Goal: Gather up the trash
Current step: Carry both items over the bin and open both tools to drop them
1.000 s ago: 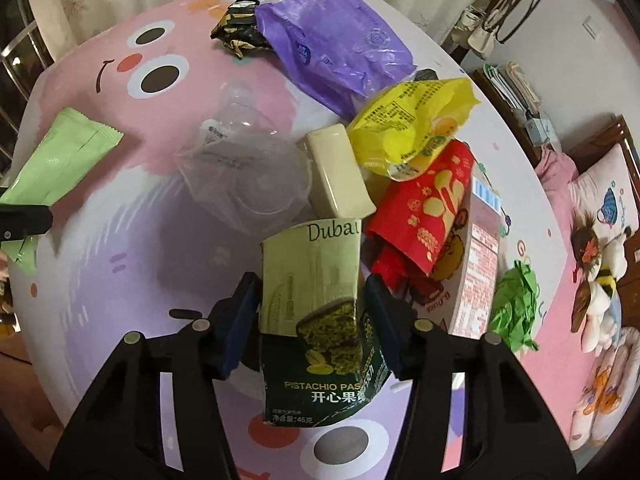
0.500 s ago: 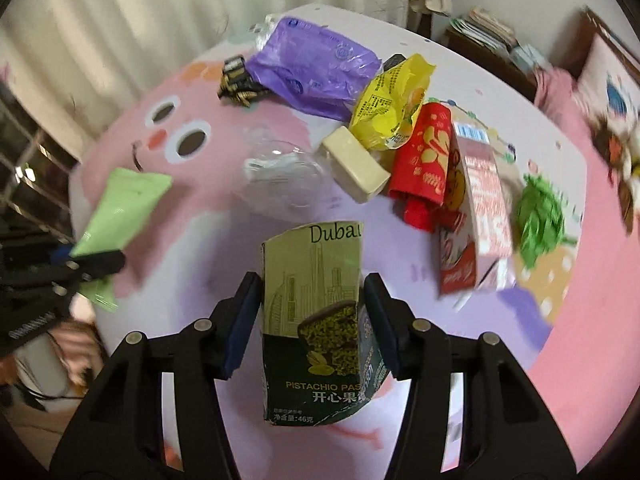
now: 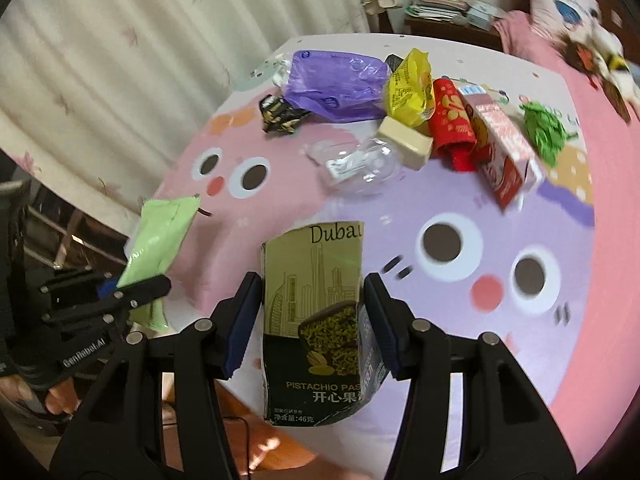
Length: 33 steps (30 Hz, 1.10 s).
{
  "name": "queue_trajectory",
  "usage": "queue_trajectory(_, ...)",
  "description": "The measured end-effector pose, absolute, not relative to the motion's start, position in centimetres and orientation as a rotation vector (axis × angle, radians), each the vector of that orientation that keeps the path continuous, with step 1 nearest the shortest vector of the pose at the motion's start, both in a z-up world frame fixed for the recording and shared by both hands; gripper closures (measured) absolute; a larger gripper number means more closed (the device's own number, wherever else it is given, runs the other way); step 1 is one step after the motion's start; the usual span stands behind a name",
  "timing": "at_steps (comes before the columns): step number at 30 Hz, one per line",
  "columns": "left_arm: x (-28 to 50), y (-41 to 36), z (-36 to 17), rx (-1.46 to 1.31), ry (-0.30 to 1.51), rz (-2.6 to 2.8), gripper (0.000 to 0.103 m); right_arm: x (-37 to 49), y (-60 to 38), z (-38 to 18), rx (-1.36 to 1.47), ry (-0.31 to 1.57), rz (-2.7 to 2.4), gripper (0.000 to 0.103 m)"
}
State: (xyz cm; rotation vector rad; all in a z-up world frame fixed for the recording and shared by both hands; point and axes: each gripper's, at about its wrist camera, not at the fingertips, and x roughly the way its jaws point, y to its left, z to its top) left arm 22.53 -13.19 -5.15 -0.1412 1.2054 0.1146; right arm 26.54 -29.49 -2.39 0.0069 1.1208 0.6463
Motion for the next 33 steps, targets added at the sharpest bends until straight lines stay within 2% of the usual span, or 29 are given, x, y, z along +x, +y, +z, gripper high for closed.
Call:
queue_trajectory(10,13.1,-7.0,-4.0,-0.059,1.156,-0.026,0.095,15.7,-25.6,-1.3,0.230,1.128,0.515,0.053)
queue_trajectory(16,7.8,-4.1,-6.6,-0.035,1.207,-0.105,0.095,9.1,-21.9,-3.0,0.284,1.141,0.495,0.053)
queue_trajectory(27,3.4,-2.7,-13.9,-0.121,1.323,-0.211,0.095,1.8,-20.2,-11.4,0.346,1.273,0.404,0.053)
queue_trajectory(33,2.3,-3.6,-21.1,-0.139,1.415,-0.204,0.095,-0.2,-21.2,-18.9,0.417,1.337,0.324,0.053)
